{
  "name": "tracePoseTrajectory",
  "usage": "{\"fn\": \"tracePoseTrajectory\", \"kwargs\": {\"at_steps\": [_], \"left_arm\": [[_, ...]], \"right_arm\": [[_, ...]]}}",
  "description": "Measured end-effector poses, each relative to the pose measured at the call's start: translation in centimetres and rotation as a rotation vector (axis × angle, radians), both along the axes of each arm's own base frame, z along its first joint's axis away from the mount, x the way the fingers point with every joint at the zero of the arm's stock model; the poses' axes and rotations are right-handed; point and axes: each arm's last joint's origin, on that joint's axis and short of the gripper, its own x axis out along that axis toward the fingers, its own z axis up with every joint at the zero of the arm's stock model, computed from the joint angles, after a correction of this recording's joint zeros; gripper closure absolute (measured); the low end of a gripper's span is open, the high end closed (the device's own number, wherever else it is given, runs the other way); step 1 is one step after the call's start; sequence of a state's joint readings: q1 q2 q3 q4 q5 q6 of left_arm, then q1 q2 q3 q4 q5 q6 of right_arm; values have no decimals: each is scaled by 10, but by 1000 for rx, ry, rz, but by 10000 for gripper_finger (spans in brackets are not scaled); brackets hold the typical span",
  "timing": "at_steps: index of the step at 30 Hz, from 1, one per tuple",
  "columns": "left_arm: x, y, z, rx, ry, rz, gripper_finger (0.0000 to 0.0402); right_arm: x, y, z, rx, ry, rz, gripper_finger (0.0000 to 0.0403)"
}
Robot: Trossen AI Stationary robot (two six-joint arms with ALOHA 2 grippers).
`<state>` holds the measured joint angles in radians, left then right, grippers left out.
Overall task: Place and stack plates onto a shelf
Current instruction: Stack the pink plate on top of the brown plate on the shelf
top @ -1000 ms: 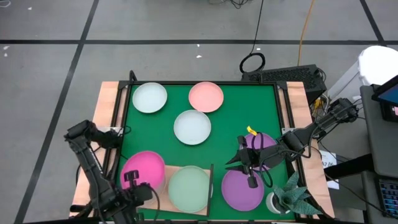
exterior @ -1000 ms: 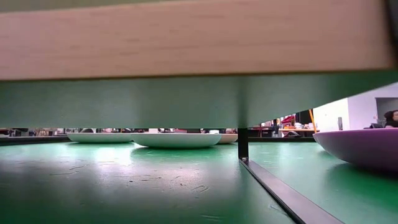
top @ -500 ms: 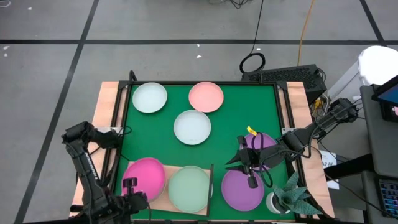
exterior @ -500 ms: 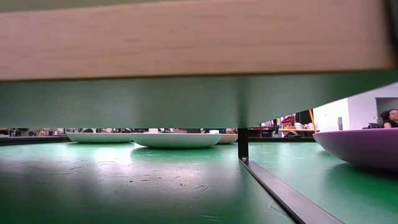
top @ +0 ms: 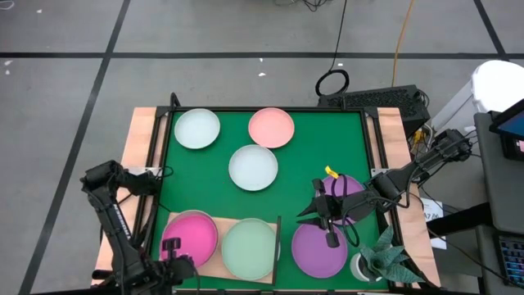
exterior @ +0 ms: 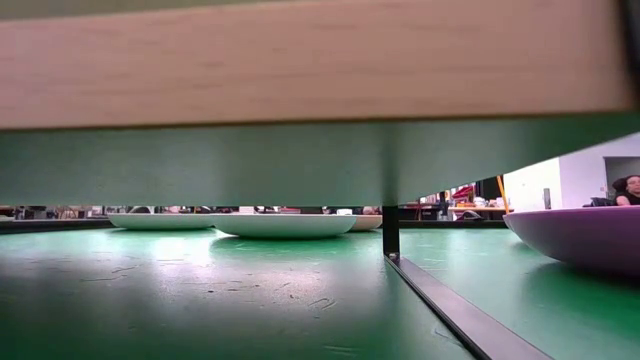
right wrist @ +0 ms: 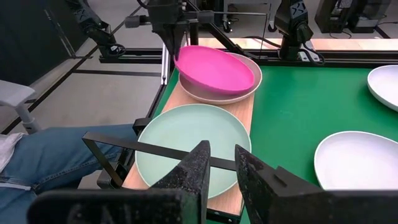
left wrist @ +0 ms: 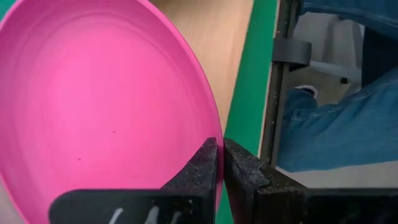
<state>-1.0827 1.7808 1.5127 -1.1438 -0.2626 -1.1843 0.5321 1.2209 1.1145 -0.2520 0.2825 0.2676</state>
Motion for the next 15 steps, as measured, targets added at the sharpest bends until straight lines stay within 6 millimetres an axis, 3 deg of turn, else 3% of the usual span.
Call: {"fn": "tracePoseTrajectory", "kwargs": {"at_steps": [15], "left_arm": [[2, -4, -29, -73, -26, 7, 370]], "right_arm": [[0, 0, 0, 0, 0, 0, 342]]}}
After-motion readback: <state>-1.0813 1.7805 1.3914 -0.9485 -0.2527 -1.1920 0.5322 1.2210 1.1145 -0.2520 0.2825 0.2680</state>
